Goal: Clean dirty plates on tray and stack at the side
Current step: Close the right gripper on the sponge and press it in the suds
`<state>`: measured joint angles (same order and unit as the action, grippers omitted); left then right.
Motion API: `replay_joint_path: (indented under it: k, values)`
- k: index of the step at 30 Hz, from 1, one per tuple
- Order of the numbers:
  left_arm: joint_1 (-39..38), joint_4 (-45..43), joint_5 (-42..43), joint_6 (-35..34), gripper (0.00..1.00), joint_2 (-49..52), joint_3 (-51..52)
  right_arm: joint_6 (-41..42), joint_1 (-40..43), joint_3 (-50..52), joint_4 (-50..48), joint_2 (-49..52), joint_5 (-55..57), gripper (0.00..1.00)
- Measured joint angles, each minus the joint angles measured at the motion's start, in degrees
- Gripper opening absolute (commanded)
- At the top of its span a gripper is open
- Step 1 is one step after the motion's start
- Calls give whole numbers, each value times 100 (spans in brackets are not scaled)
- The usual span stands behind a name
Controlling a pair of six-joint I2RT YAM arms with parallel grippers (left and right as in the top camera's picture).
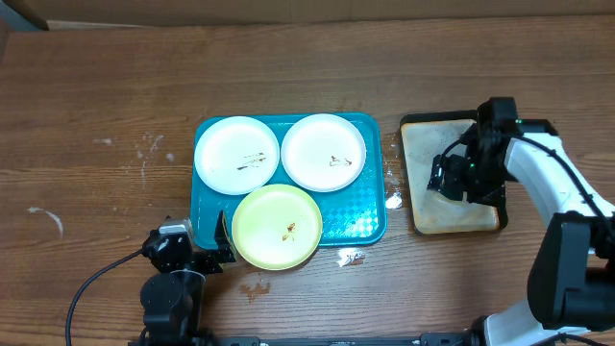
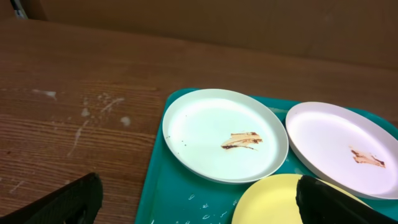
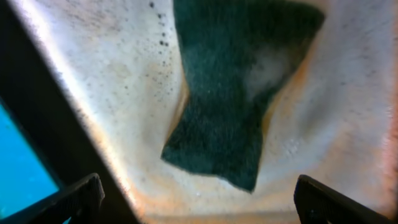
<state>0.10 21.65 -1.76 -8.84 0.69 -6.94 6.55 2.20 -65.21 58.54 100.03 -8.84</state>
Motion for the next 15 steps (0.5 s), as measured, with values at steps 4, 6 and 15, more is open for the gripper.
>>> replay_joint_path:
  k: [4, 6, 15]
  values:
    - [0, 0, -2, 0, 100, 0, 0, 70, -4, 319, -199, 0, -109, 100]
    - [0, 0, 0, 0, 100, 0, 0, 92, -4, 374, -238, 0, -144, 100]
    - [0, 0, -2, 0, 100, 0, 0, 155, -4, 378, -339, 0, -188, 92]
